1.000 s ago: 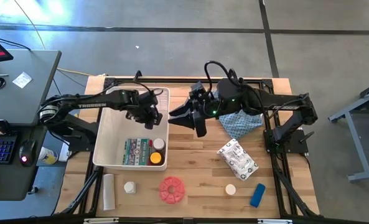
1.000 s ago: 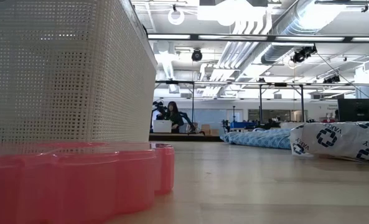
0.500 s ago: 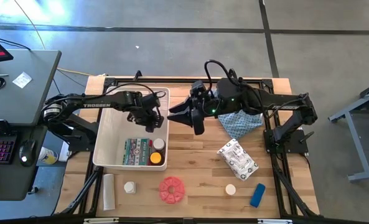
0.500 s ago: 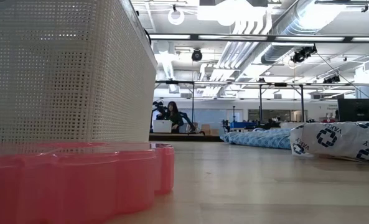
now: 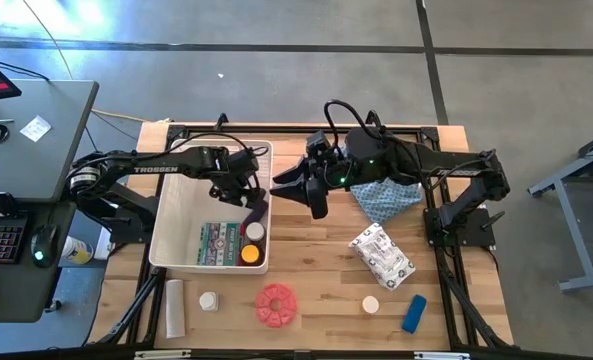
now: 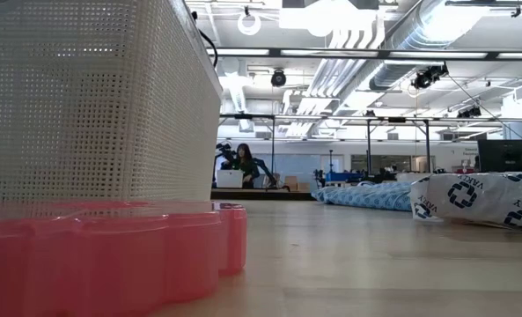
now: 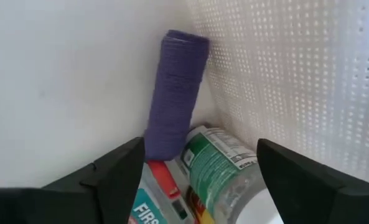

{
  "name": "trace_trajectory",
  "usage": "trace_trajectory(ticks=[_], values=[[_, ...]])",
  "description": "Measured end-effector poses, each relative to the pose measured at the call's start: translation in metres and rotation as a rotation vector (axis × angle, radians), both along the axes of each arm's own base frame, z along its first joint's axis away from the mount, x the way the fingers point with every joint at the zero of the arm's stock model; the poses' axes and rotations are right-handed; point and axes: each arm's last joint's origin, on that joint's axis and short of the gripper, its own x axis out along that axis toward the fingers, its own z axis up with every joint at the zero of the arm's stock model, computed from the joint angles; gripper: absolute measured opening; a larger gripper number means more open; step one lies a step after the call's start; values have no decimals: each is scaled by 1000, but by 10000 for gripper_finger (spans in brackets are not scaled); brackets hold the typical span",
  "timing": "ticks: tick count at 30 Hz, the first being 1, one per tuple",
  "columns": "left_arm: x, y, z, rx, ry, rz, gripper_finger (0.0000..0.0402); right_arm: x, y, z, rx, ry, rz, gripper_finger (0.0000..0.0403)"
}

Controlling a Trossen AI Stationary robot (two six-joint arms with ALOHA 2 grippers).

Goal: Pick & place medical supplies in basket/bin
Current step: Put the blue rolled gauze into the white bin

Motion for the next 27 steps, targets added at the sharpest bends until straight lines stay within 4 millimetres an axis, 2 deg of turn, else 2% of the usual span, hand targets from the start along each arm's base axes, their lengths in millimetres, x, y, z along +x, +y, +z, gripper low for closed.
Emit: trace_trajectory(ticks=[3, 7, 13, 20, 27], values=[[-2, -1, -1, 6, 22, -32, 335, 0, 0, 0, 0, 0, -1, 193], [-12, -2, -4, 52, 132, -77, 315, 0, 0, 0, 3, 0, -2, 193], [-26, -2, -7, 163, 305, -125, 268, 0, 0, -1, 21, 10, -5, 193], [-32, -1, -7, 236, 366, -248, 181, 0, 0, -1, 26, 12, -27, 193], [-30, -1, -12, 217, 374, -294, 68, 0, -1, -1, 47, 15, -33, 193]])
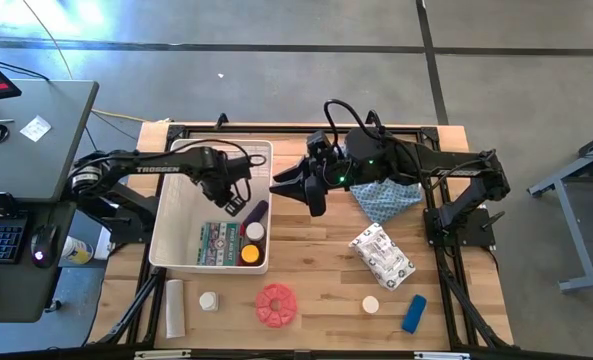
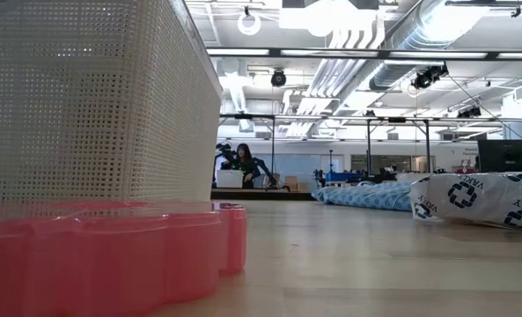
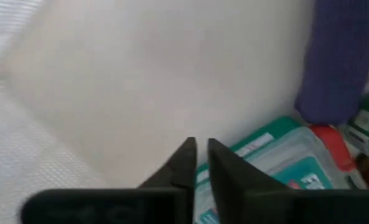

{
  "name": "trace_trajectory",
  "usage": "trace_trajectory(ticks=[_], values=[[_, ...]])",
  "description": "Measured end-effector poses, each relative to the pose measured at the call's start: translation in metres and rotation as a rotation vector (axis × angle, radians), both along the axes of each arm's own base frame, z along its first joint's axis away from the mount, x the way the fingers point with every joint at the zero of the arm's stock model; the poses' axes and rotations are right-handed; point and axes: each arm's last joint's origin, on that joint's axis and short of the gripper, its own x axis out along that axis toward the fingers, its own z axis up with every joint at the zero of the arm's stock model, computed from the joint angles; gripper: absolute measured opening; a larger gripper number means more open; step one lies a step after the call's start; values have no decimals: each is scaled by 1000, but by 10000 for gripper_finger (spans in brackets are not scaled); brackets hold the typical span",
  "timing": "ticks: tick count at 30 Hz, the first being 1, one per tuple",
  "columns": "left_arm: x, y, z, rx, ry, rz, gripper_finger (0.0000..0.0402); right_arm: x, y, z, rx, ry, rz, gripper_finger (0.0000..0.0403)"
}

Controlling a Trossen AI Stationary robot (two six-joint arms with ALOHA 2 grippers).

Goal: Pick & place medical supplies in basket/bin
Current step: Put the blue rolled gauze into the white bin

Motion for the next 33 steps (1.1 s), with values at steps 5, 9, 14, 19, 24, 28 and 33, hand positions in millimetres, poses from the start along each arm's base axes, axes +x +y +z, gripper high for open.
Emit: trace_trajectory(ticks=[5, 9, 14, 19, 24, 28, 33], values=[[6, -1, -21, -119, 31, -75, 22, 0, 0, 0, 4, 0, -11, 193], [14, -1, -34, -197, 16, -148, 55, 0, 1, 0, 7, 2, -32, 193], [21, 0, -36, -203, -49, -195, 92, 0, 1, -2, 5, 18, -35, 193], [24, 1, -36, -182, -82, -212, 73, -1, 0, -4, -1, 39, -64, 193], [26, 2, -36, -173, -104, -235, 33, -1, -1, -6, -12, 66, -109, 193], [24, 2, -36, -174, -84, -234, 22, -2, -2, -10, -23, 102, -131, 193], [18, 0, -36, -199, -23, -228, 56, -3, 1, -13, -40, 138, -101, 192]])
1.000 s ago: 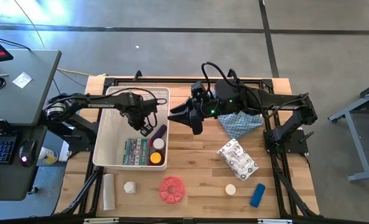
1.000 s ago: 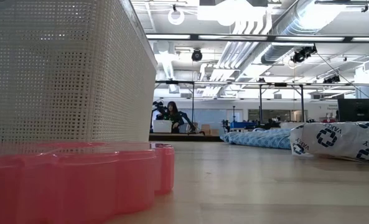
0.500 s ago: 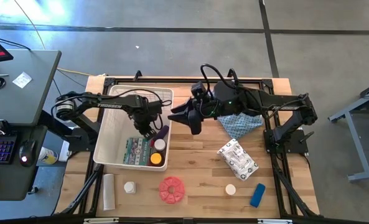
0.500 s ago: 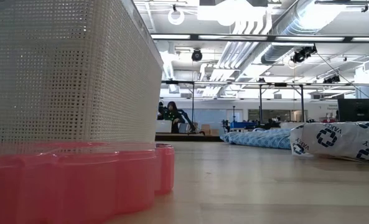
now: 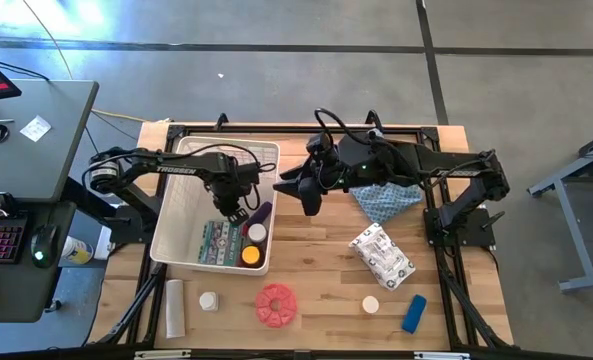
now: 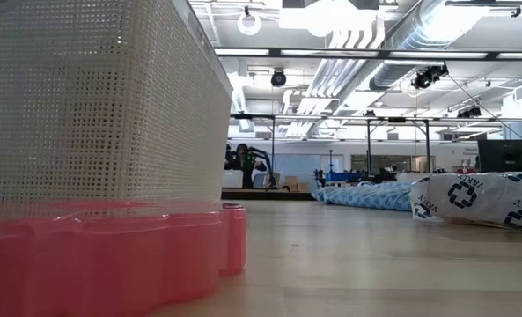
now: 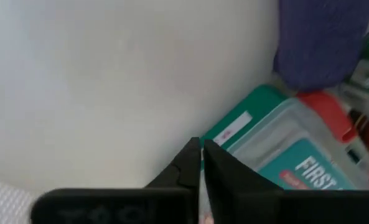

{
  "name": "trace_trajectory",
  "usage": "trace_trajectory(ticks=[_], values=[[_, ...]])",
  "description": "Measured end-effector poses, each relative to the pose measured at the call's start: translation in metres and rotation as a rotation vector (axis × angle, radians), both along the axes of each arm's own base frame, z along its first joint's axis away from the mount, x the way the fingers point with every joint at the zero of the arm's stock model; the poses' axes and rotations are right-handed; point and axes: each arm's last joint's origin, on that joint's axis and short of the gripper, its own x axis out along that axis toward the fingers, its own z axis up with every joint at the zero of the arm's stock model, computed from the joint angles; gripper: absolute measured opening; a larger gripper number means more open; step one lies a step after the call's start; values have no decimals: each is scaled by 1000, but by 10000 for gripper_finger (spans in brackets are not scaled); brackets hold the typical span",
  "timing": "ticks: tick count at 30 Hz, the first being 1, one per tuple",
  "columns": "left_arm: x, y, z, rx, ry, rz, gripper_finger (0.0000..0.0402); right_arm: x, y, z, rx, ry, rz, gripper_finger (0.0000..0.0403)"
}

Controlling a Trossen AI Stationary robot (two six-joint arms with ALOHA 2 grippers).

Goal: Pick & place medical supplies in basket/bin
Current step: Put the blue rolled gauze into the white bin

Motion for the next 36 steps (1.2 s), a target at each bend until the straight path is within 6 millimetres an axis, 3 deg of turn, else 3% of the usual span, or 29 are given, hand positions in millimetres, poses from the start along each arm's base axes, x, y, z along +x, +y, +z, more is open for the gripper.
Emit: trace_trajectory(ticks=[5, 11, 17, 22, 30, 36], values=[[-7, -2, 5, -8, 32, 0, 81, -26, 13, 0, 15, 130, 5, 190], [-17, -5, 22, 4, -4, 14, 54, -70, 33, -18, 124, 489, -43, 177], [-32, -10, 43, 22, -61, 66, 27, -103, 66, -47, 214, 893, -138, 154], [-44, -14, 60, 41, -142, 138, 49, -110, 102, -84, 238, 1035, -94, 139], [-65, -20, 88, 55, -271, 243, 80, -125, 158, -165, 400, 1208, -17, 144], [-76, -24, 123, 73, -428, 288, 82, -142, 188, -197, 541, 1202, -48, 134]])
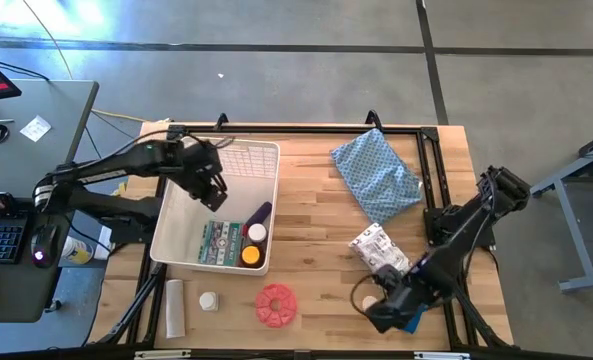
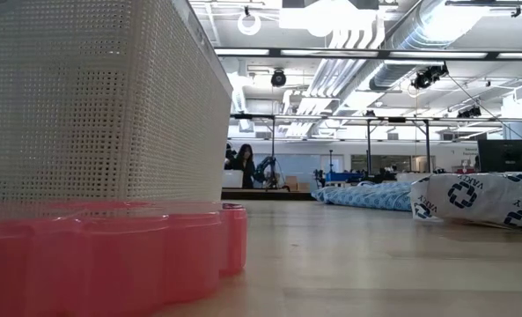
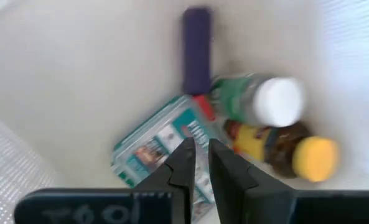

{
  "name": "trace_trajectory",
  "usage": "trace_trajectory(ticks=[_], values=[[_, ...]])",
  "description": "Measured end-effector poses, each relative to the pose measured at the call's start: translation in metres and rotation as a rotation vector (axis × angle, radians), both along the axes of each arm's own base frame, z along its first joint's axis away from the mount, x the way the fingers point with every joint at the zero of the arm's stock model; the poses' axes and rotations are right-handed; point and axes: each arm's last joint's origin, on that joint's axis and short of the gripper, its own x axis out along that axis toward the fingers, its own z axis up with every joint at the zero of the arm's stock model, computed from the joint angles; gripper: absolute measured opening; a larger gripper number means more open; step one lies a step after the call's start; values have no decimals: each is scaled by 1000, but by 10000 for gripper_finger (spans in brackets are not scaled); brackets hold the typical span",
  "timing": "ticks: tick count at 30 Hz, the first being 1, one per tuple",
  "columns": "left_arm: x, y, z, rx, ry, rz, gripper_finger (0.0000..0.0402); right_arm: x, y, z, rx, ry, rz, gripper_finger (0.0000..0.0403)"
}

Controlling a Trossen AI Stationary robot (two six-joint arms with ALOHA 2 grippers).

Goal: Pick & place medical supplies in basket/bin
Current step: Put the blue rolled gauze into the white bin

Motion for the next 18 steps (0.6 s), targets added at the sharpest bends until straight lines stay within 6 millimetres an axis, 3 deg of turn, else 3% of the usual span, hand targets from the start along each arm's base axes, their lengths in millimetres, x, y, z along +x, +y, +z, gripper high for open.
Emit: trace_trajectory(ticks=[11, 18], values=[[-9, -2, 60, 99, -206, 28, 82, -40, 31, -21, 86, 113, 88, 124], [-13, -2, 81, 153, -272, 36, 82, -55, 43, -22, 93, 88, 169, 144]])
